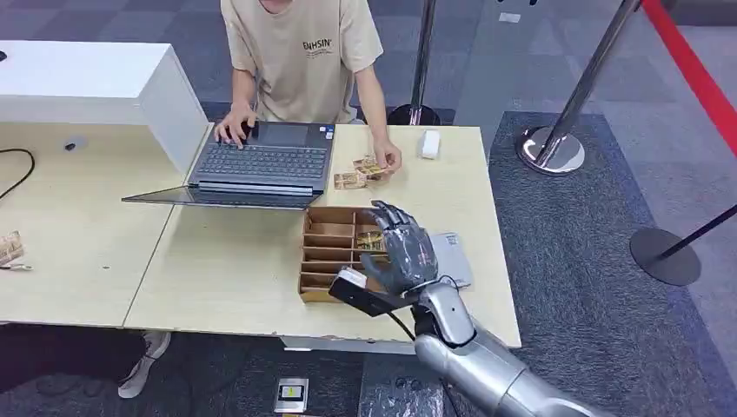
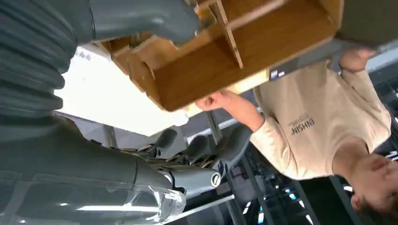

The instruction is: Pass the card to the sensor for recognition and then transmit it.

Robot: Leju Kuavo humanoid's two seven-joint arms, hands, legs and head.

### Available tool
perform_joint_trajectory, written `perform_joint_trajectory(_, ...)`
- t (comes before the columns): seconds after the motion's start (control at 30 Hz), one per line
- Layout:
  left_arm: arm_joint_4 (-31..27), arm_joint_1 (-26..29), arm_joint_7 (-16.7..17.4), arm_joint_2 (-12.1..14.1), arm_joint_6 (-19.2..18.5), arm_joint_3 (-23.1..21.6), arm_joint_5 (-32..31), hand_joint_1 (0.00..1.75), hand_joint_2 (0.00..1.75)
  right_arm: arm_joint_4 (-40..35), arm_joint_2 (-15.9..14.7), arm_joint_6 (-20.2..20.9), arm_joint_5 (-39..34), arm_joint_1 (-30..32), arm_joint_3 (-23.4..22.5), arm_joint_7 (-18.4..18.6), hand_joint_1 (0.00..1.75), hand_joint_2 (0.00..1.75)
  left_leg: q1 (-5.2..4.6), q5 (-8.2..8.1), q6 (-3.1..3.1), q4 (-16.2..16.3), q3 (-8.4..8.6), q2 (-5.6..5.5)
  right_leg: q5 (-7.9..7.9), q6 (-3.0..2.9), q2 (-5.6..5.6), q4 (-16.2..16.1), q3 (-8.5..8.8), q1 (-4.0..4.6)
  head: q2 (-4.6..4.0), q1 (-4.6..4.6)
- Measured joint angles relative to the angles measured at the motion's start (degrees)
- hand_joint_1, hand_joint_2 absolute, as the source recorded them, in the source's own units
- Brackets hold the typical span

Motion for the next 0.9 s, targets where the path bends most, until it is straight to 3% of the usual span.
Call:
perform_joint_trajectory(0.53, 0.0, 0.0, 0.0, 0.0, 0.0, 0.0, 0.0, 0.00, 0.00, 4.6, 1.1, -0.2, -0.3, 0.1, 1.7, -0.3, 0.65, 1.75, 0.00, 0.00, 0.00, 0.0, 0.00, 0.00, -0.01, 0.01, 0.00, 0.0, 0.00, 0.00, 0.00, 0.00)
perform_joint_trajectory(0.63, 0.0, 0.0, 0.0, 0.0, 0.0, 0.0, 0.0, 0.00, 0.00, 5.3, 1.1, -0.2, -0.3, 0.1, 2.1, -0.3, 1.06, 1.75, 0.00, 0.00, 0.00, 0.0, 0.00, 0.00, -0.01, 0.01, 0.00, 0.0, 0.00, 0.00, 0.00, -0.02)
perform_joint_trajectory(0.67, 0.0, 0.0, 0.0, 0.0, 0.0, 0.0, 0.0, 0.00, 0.00, 5.5, 1.1, -0.1, -0.3, 0.1, 2.2, -0.3, 1.40, 1.75, 0.00, 0.00, 0.00, 0.0, 0.00, 0.00, -0.01, 0.01, 0.00, 0.0, 0.00, 0.00, 0.00, 0.00)
perform_joint_trajectory(0.77, 0.0, 0.0, 0.0, 0.0, 0.0, 0.0, 0.0, 0.00, 0.00, 6.1, 1.1, 0.2, -0.1, 0.1, 2.4, -0.3, 1.54, 1.75, 0.00, -0.01, 0.00, 0.0, 0.00, 0.00, -0.01, 0.01, 0.00, 0.0, 0.00, 0.00, 0.00, -0.02)
perform_joint_trajectory(0.8, 0.0, 0.0, -0.1, 0.0, 0.0, 0.0, 0.0, 0.00, 0.00, 6.2, 1.1, 0.3, -0.1, 0.1, 2.5, -0.3, 1.75, 1.75, 0.00, -0.01, 0.00, 0.0, 0.00, 0.00, -0.01, 0.01, 0.00, 0.0, -0.01, 0.00, 0.00, 0.00)
perform_joint_trajectory(0.9, 0.0, 0.0, -0.1, 0.0, 0.0, 0.0, 0.0, 0.00, 0.00, 6.6, 1.1, 0.3, 0.2, 0.1, 2.8, -0.3, 1.75, 1.75, 0.00, -0.01, 0.00, 0.0, 0.00, 0.00, -0.01, 0.01, 0.00, 0.0, -0.01, 0.00, 0.00, -0.02)
